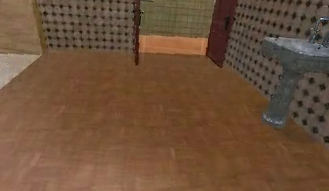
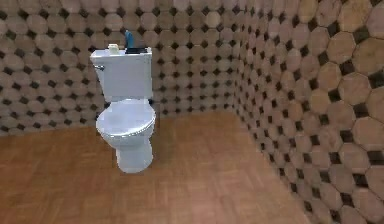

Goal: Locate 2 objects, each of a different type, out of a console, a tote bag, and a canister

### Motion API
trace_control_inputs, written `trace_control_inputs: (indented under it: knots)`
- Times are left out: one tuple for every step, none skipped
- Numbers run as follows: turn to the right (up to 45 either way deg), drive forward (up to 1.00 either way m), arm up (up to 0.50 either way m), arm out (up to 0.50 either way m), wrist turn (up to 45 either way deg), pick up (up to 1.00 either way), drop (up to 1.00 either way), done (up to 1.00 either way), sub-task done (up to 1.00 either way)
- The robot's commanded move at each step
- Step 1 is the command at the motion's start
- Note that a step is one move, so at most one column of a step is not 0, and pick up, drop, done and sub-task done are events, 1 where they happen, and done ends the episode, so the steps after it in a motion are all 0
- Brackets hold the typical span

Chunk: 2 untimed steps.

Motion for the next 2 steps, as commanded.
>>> trace_control_inputs:
  knots:
    - [0.0,1.00,0.00,0.00,0.0,0.00,0.00,0.00,0.00]
    - [0.0,1.00,0.00,0.00,0.0,0.00,0.00,0.00,0.00]
